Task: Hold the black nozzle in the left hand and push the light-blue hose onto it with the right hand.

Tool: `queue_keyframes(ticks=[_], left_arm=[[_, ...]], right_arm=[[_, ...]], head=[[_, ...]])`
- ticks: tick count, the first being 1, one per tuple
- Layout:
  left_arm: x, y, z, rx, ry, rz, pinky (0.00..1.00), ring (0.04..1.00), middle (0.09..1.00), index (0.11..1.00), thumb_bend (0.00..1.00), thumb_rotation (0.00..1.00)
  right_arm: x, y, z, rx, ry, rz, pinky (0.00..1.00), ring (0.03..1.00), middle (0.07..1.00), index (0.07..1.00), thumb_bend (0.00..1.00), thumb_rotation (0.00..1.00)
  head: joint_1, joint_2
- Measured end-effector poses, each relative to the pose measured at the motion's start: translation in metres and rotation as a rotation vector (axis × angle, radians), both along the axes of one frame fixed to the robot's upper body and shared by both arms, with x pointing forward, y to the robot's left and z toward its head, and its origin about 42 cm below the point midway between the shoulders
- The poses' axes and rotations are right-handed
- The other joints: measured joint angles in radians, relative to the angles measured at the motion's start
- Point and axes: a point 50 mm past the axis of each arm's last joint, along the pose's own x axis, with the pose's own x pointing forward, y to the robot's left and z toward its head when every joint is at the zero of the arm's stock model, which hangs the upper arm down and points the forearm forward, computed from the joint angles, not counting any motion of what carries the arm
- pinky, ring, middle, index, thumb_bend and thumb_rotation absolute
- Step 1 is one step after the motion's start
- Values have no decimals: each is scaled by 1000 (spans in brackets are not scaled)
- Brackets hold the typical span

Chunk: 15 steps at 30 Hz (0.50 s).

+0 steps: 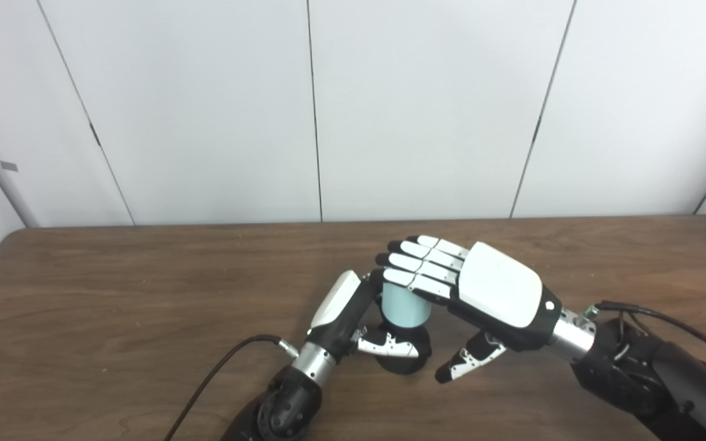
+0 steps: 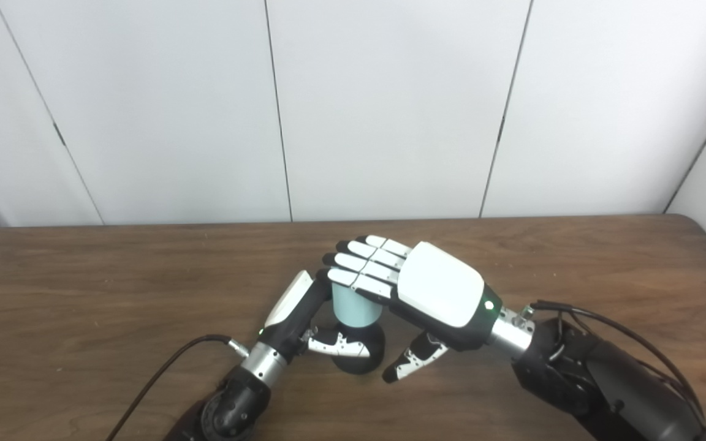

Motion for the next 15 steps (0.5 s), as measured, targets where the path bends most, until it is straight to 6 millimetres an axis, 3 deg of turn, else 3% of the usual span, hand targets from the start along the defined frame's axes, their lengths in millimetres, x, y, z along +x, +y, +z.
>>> queue_keyframes(ticks=[15], left_arm=[[0, 1, 0, 2, 1, -1, 338, 421, 497, 491, 511, 77]], right_arm=[[4, 1, 0, -2, 29, 15, 876, 910, 908, 908, 707, 253]], head=[[2, 8]])
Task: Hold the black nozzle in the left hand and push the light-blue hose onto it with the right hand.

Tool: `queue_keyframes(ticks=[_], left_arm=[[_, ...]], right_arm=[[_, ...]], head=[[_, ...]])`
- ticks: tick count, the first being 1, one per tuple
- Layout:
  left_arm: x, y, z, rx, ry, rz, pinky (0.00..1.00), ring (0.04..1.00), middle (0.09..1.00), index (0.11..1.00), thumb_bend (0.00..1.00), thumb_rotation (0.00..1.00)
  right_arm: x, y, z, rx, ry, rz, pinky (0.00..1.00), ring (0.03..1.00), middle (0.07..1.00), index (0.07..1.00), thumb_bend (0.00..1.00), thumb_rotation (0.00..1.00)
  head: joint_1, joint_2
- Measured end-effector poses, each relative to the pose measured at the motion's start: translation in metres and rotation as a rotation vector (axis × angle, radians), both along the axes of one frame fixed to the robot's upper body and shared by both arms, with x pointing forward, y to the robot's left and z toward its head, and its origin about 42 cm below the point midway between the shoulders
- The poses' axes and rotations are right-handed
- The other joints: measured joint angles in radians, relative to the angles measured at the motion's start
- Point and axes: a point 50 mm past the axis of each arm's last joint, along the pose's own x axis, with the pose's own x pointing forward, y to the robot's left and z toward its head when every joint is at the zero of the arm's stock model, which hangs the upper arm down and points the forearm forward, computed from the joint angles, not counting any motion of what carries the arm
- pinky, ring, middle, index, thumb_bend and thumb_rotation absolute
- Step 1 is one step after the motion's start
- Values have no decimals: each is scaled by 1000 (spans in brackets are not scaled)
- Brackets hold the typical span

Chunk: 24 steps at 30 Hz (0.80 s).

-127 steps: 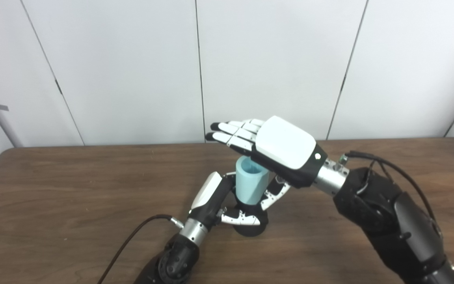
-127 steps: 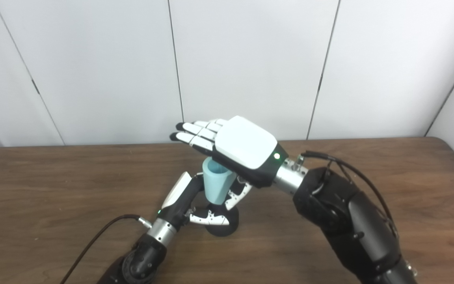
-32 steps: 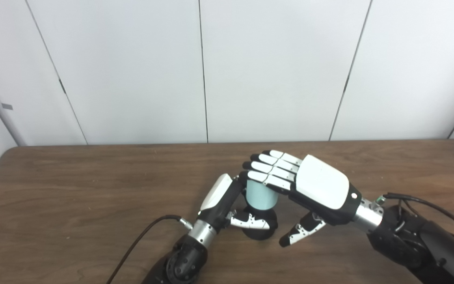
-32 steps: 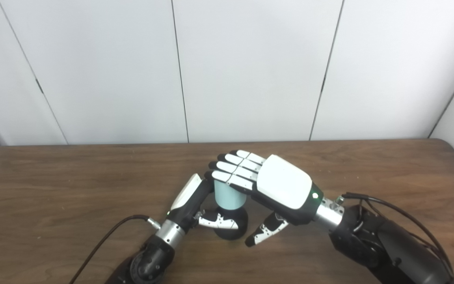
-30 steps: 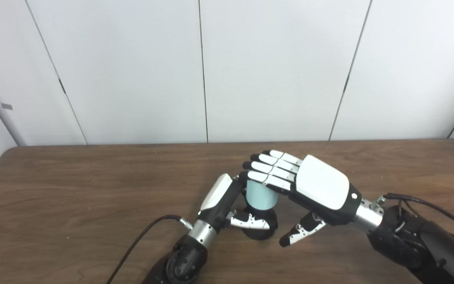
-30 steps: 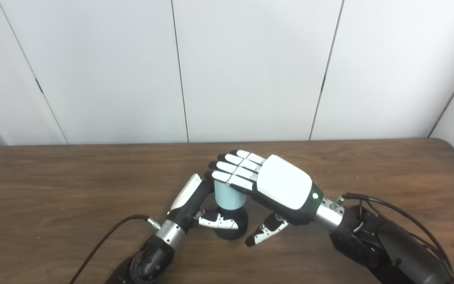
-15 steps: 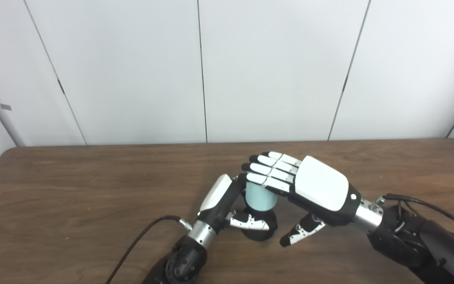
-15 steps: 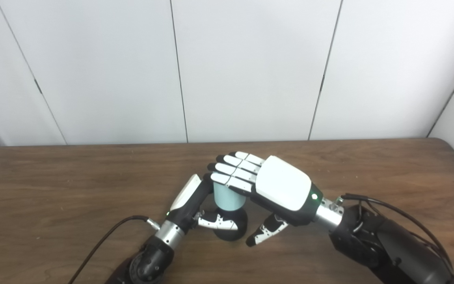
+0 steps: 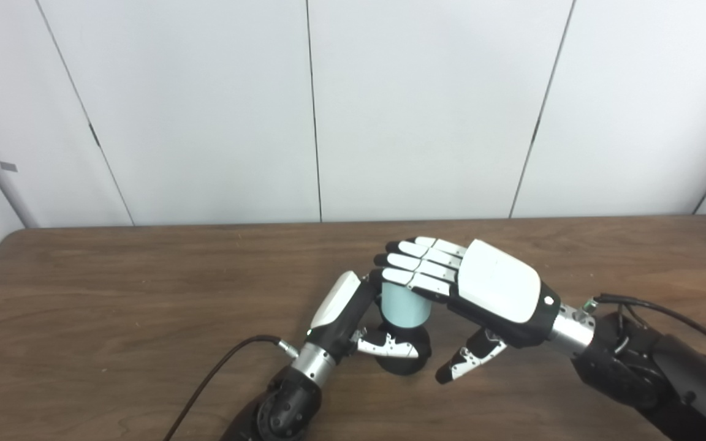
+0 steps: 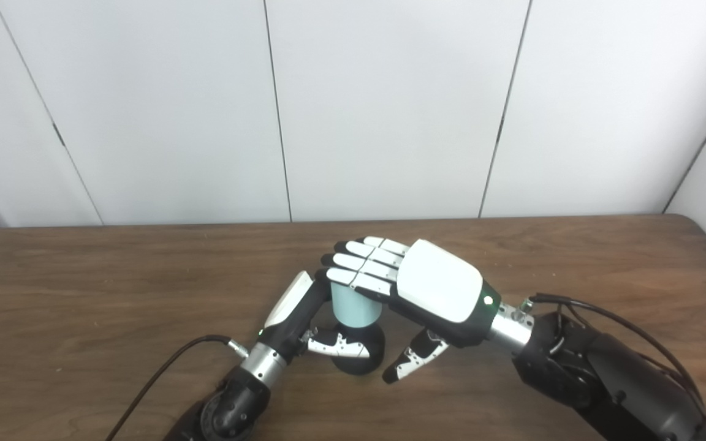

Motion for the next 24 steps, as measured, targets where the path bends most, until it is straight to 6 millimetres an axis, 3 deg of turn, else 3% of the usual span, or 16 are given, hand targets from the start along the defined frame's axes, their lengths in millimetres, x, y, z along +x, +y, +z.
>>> queue_keyframes(ticks=[24], left_arm=[[0, 1, 0, 2, 1, 3, 332, 419, 494, 491, 511, 77]], right_arm=[[2, 0, -4, 14, -1, 2, 868, 912, 906, 901, 704, 240]], head=[[0, 5]])
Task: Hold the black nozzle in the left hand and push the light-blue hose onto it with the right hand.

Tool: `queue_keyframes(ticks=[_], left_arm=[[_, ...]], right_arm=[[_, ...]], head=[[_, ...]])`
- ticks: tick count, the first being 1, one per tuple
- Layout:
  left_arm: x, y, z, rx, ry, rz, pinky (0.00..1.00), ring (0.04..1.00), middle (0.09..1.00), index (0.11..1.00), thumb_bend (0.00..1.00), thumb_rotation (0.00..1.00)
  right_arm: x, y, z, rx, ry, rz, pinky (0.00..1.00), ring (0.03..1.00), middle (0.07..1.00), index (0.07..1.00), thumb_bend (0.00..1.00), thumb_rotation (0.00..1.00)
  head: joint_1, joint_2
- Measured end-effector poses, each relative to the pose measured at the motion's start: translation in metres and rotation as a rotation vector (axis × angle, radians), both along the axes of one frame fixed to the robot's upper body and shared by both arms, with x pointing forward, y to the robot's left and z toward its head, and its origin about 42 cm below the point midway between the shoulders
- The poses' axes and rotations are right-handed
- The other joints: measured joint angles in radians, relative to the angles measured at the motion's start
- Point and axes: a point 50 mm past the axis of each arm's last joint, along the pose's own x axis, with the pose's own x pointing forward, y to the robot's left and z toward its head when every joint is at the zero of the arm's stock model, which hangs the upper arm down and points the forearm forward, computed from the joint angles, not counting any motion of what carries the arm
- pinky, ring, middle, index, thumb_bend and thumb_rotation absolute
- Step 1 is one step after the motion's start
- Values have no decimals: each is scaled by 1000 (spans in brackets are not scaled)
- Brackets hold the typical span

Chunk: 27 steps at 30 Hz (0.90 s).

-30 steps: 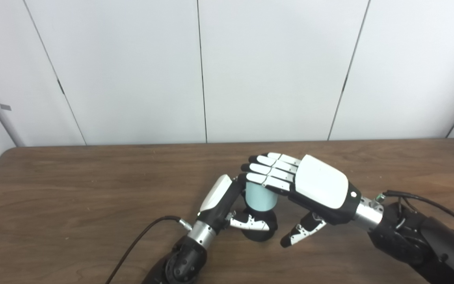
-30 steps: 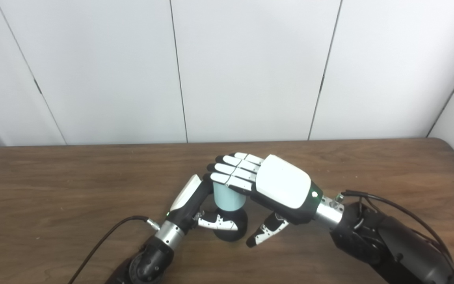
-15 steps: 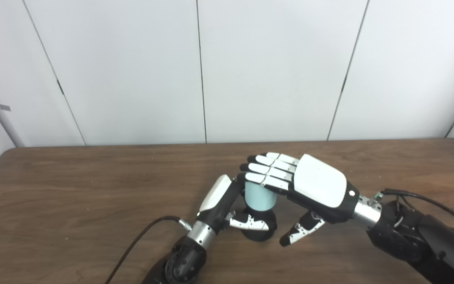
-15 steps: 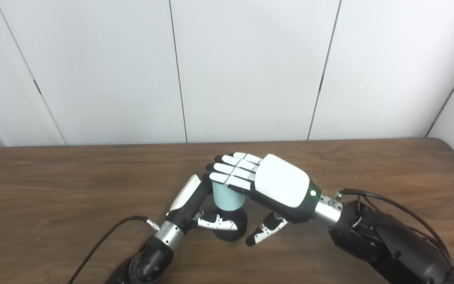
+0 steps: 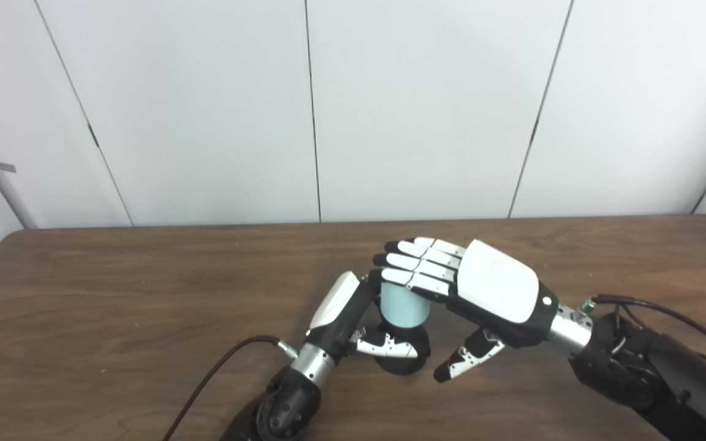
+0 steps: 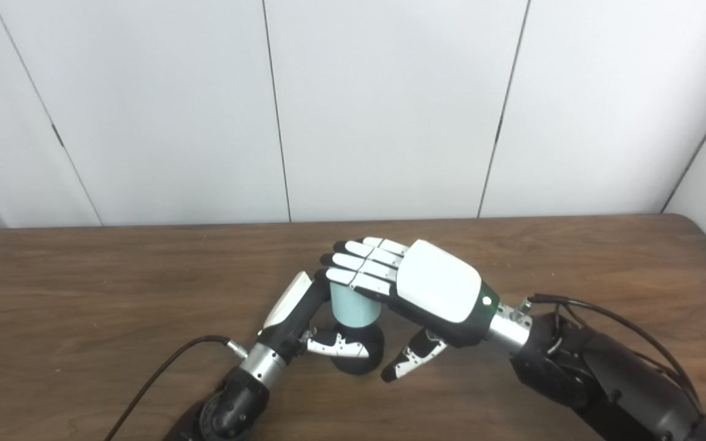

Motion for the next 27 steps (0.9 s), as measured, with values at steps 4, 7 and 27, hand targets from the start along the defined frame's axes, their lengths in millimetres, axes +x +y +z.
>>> queue_keyframes(ticks=[4, 7, 27], left_arm=[[0, 0, 0, 0, 0, 0, 319, 402, 489, 491, 511, 77], [0, 0, 0, 0, 0, 0, 317, 403, 487, 491, 511, 77], [-1, -1, 0, 1, 0, -4, 333, 420, 493, 491, 511, 77]], right_arm=[[0, 0, -1, 3, 0, 1, 869, 912, 907, 899, 704, 240], [0, 0, -2, 6, 2, 1, 870, 912, 907, 899, 704, 240], [-2, -1, -13, -25, 5, -14, 911, 943, 935, 925, 708, 233]], head=[[0, 3], [0, 3], [0, 2]])
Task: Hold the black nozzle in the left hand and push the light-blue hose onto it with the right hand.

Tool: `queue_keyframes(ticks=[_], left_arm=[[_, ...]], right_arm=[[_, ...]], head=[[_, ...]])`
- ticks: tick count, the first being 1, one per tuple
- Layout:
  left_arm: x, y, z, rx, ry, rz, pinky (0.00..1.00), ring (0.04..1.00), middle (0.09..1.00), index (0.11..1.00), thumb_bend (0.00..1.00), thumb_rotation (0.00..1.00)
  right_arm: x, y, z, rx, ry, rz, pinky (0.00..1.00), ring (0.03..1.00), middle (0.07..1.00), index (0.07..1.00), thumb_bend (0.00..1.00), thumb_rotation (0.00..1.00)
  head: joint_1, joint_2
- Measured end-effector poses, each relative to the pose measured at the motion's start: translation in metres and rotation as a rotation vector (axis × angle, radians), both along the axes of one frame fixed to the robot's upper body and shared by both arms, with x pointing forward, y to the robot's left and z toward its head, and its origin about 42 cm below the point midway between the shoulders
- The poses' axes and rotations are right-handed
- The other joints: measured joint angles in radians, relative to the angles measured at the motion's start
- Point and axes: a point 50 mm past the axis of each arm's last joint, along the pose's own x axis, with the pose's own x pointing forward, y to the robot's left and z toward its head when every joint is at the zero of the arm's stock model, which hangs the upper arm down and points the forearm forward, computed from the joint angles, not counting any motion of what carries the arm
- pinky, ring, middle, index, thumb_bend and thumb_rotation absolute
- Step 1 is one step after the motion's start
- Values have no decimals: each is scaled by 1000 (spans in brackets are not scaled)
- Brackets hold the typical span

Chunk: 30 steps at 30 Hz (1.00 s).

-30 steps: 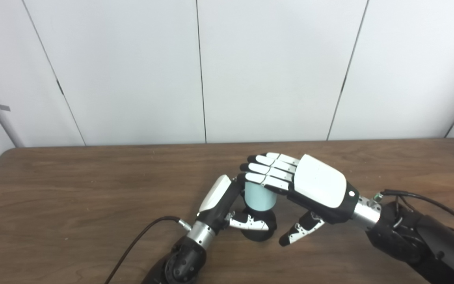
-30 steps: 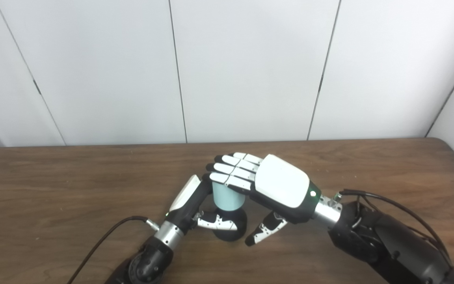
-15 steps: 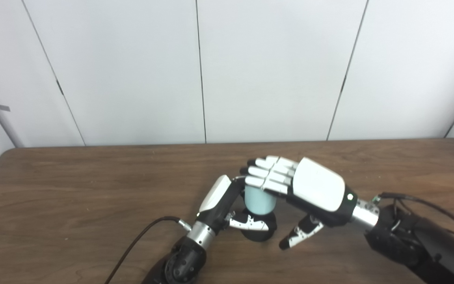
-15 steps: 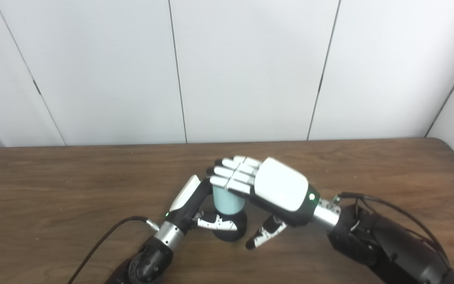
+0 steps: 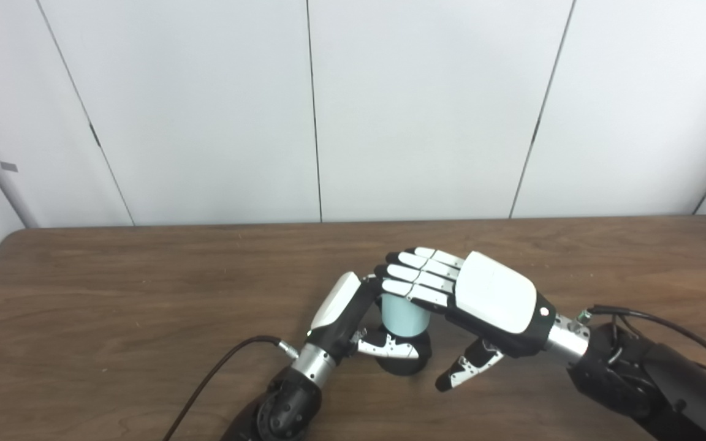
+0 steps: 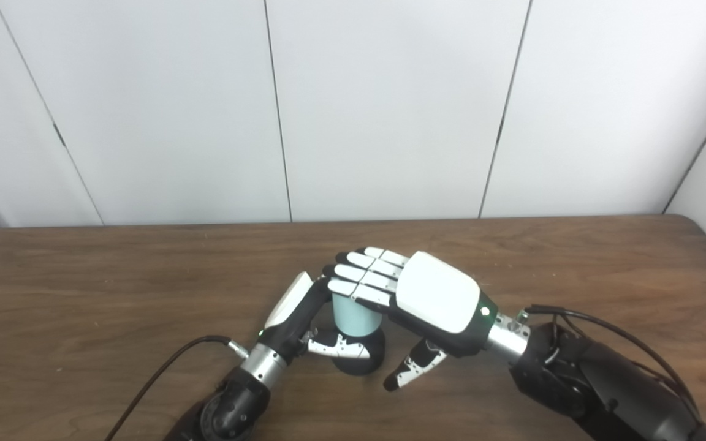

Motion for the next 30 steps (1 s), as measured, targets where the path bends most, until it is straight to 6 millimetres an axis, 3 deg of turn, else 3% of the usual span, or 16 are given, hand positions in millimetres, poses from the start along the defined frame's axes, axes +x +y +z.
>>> queue_keyframes(ticks=[5, 7, 9, 12, 15, 19, 22, 26, 30], left_arm=[[0, 0, 0, 1, 0, -2, 336, 425, 498, 491, 511, 77], [0, -1, 0, 1, -1, -4, 336, 425, 500, 491, 511, 77], [0, -1, 0, 2, -2, -4, 337, 426, 495, 491, 511, 77], [0, 1, 0, 3, -4, 0, 339, 425, 490, 491, 510, 75], [0, 1, 0, 4, -5, 2, 337, 412, 479, 491, 509, 73], [0, -2, 1, 4, -7, -6, 332, 405, 479, 491, 510, 75], [0, -3, 1, 4, -7, -9, 329, 406, 485, 491, 511, 77], [-1, 0, 1, 5, -8, -3, 323, 407, 486, 491, 511, 77], [-2, 3, 1, 8, -11, -1, 384, 456, 504, 491, 512, 80]], right_arm=[[-5, -5, -1, -3, -23, -18, 994, 997, 997, 995, 737, 259], [-10, -7, -4, 13, -28, -25, 999, 1000, 1000, 999, 775, 329], [-14, -8, -8, 53, -39, -34, 1000, 1000, 1000, 1000, 846, 476], [-20, 0, -14, 184, -61, -38, 1000, 1000, 1000, 1000, 923, 581], [-17, 11, -2, 373, -102, -47, 1000, 1000, 1000, 1000, 985, 713], [-7, 2, 16, 560, -166, -134, 1000, 1000, 1000, 1000, 1000, 873], [-6, -15, 18, 603, -179, -228, 1000, 1000, 1000, 1000, 1000, 890], [-18, -33, -1, 665, -88, -320, 1000, 1000, 1000, 1000, 1000, 850], [-30, -38, -23, 718, 2, -372, 1000, 1000, 1000, 1000, 992, 824]], head=[[0, 0], [0, 0], [0, 0], [0, -2], [2, -2], [3, -3], [5, -2], [8, 2], [6, 2]])
